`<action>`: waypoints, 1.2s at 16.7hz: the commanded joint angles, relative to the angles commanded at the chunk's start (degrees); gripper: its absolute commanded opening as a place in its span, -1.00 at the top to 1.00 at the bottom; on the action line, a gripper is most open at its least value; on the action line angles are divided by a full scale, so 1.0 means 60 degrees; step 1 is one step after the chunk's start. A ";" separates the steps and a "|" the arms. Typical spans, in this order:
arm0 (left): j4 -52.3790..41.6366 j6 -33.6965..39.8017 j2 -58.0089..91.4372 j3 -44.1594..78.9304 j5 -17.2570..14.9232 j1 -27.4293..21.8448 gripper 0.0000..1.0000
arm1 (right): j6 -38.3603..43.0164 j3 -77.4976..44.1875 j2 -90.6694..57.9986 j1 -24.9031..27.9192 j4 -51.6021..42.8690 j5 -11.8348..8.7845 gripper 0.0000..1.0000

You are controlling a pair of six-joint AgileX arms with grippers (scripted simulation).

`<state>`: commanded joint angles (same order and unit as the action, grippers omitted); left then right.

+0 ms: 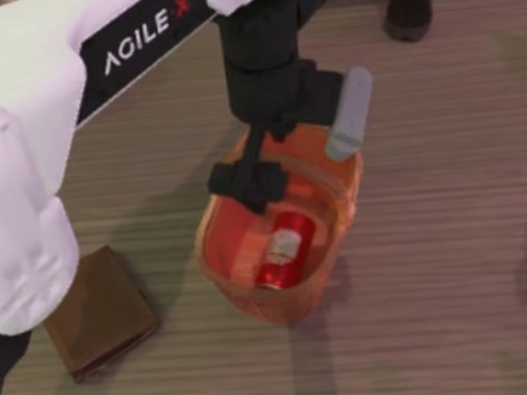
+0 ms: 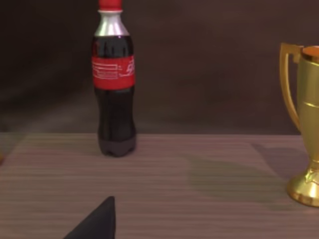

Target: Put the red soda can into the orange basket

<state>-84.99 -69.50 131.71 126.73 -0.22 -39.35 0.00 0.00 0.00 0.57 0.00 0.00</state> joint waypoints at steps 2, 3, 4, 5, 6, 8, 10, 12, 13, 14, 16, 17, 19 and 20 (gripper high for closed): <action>0.0000 0.0000 0.0000 0.0000 0.0000 0.0000 -0.40 | 0.0000 0.0000 0.0000 0.0000 0.0000 0.0000 -1.00; 0.0000 0.0000 0.0000 0.0000 0.0000 0.0000 -0.25 | 0.0000 0.0000 0.0000 0.0000 0.0000 0.0000 -1.00; 0.0000 0.0000 0.0000 0.0000 0.0000 0.0000 -0.10 | 0.0000 0.0000 0.0000 0.0000 0.0000 0.0000 -1.00; 0.0000 0.0000 0.0000 0.0000 0.0000 0.0000 0.06 | 0.0000 0.0000 0.0000 0.0000 0.0000 0.0000 -1.00; 0.0000 0.0000 0.0000 0.0000 0.0000 0.0000 0.21 | 0.0000 0.0000 0.0000 0.0000 0.0000 0.0000 -1.00; 0.0000 0.0000 0.0000 0.0000 0.0000 0.0000 0.51 | 0.0000 0.0000 0.0000 0.0000 0.0000 0.0000 -1.00; 0.0000 0.0000 0.0000 0.0000 0.0000 0.0000 0.81 | 0.0000 0.0000 0.0000 0.0000 0.0000 0.0000 -1.00; 0.0000 0.0000 0.0000 0.0000 0.0000 0.0000 1.00 | 0.0000 0.0000 0.0000 0.0000 0.0000 0.0000 -1.00; 0.0000 0.0000 0.0000 0.0000 0.0000 0.0000 1.00 | 0.0000 0.0000 0.0000 0.0000 0.0000 0.0000 -1.00; 0.0000 0.0000 0.0000 0.0000 0.0000 0.0000 1.00 | 0.0000 0.0000 0.0000 0.0000 0.0000 0.0000 -1.00; 0.0000 0.0000 0.0000 0.0000 0.0000 0.0000 1.00 | 0.0000 0.0000 0.0000 0.0000 0.0000 0.0000 -1.00; 0.0000 0.0000 0.0000 0.0000 0.0000 0.0000 1.00 | 0.0000 0.0000 0.0000 0.0000 0.0000 0.0000 -1.00; 0.0000 0.0000 0.0000 0.0000 0.0000 0.0000 1.00 | 0.0000 0.0000 0.0000 0.0000 0.0000 0.0000 -1.00; 0.0000 0.0000 0.0000 0.0000 0.0000 0.0000 1.00 | 0.0000 0.0000 0.0000 0.0000 0.0000 0.0000 -1.00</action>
<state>-84.99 -69.50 131.71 126.73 -0.22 -39.35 0.00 0.00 0.00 0.57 0.00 0.00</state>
